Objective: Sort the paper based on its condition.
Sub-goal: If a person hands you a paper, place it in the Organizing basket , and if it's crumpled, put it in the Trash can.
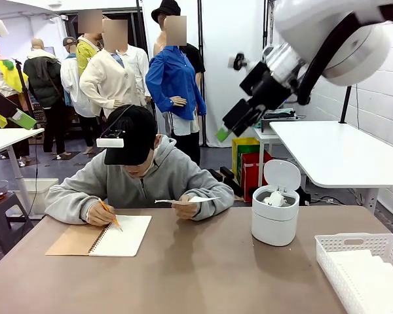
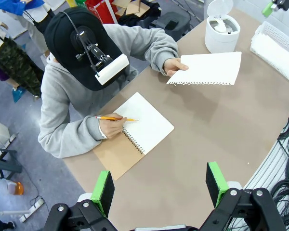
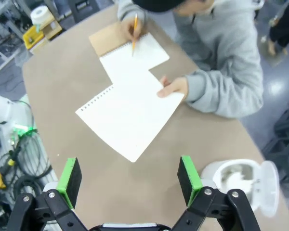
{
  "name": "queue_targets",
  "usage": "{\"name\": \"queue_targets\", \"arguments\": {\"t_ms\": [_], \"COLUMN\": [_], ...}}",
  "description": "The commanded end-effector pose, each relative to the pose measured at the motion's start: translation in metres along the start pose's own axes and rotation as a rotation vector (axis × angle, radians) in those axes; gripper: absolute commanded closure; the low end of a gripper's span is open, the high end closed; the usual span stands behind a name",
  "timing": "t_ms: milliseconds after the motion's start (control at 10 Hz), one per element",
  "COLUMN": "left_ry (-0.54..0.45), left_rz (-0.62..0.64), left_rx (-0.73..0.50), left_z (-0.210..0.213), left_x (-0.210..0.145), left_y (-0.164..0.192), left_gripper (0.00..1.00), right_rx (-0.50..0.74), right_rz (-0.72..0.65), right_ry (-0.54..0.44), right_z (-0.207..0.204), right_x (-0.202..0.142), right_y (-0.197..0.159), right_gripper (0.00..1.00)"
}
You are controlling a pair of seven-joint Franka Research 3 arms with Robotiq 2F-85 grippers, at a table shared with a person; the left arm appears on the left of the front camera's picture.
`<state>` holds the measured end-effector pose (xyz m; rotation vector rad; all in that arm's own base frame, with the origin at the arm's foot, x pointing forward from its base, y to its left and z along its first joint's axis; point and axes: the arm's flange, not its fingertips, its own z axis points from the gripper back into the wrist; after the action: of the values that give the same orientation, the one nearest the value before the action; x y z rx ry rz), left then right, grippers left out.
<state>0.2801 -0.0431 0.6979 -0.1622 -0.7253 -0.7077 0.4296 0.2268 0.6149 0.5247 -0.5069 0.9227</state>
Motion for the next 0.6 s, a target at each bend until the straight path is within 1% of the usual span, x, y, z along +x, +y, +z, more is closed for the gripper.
{"name": "queue_targets", "arguments": {"t_ms": [0, 200, 300, 400, 500], "left_ry": [-0.001, -0.001, -0.001, -0.001, -0.001], "left_rz": [0.003, 0.003, 0.003, 0.003, 0.003], "left_rx": [0.0, 0.0, 0.0, 0.0, 0.0], "left_z": [0.0, 0.0, 0.0, 0.0, 0.0], "left_x": [-0.001, -0.001, -0.001, -0.001, -0.001], "left_y": [0.001, 0.001, 0.001, 0.001, 0.001], "left_gripper": [0.0, 0.0, 0.0, 0.0, 0.0], "right_rx": [0.041, 0.102, 0.098, 0.126, 0.117], "right_rz": [-0.158, -0.385, -0.512, -0.647, -0.633], "right_ry": [0.092, 0.208, 0.246, 0.267, 0.256], "right_z": [-0.021, -0.053, -0.07, -0.088, -0.1], "right_x": [0.007, 0.001, -0.002, -0.006, -0.009], "right_y": [-0.009, -0.027, -0.036, -0.046, -0.048], "right_gripper": [0.0, 0.0, 0.0, 0.0, 0.0]}}
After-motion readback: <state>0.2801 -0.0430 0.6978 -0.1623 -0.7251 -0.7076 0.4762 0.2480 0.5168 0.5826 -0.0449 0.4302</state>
